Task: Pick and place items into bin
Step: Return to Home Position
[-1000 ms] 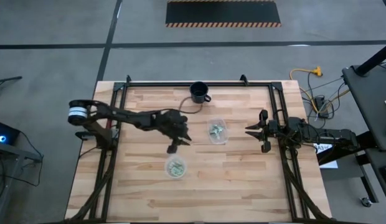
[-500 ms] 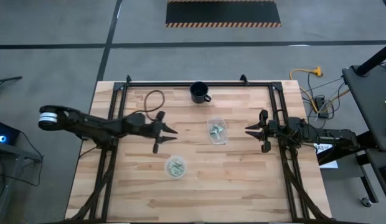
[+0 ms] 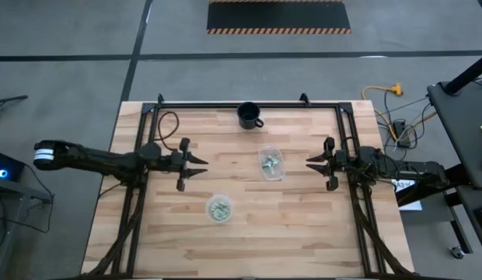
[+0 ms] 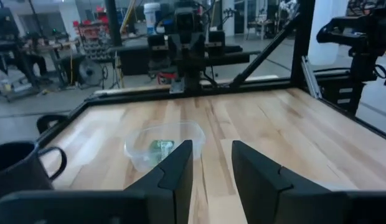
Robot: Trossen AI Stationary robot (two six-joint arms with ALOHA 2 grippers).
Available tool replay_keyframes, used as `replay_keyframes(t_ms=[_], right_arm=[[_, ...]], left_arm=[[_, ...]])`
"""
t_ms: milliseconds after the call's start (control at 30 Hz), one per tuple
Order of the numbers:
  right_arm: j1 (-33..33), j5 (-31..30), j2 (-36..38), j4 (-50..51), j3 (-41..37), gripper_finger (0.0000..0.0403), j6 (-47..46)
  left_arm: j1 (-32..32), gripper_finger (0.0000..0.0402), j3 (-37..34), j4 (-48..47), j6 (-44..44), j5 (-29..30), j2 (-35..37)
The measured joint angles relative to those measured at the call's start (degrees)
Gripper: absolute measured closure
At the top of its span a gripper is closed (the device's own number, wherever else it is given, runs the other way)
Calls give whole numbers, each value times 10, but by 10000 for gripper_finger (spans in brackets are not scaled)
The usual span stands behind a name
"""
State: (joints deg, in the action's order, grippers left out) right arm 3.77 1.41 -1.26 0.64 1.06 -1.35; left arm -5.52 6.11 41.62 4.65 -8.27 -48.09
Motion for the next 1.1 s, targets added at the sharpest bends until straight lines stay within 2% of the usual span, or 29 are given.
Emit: replay_keyframes(t_ms=[433,733,867,1100], right_arm=[[0,0,0,0,0,330,0],[0,0,0,0,0,330,0],[0,0,0,0,0,330,0],[0,0,0,0,0,330,0]], left_arm=[[0,308,-1,-121,-15,15,132],[0,308,-37,-127,-11,13,210],[0,308,-56,-135,-9,13,267],[0,308,-54,-234,-7,12,376]])
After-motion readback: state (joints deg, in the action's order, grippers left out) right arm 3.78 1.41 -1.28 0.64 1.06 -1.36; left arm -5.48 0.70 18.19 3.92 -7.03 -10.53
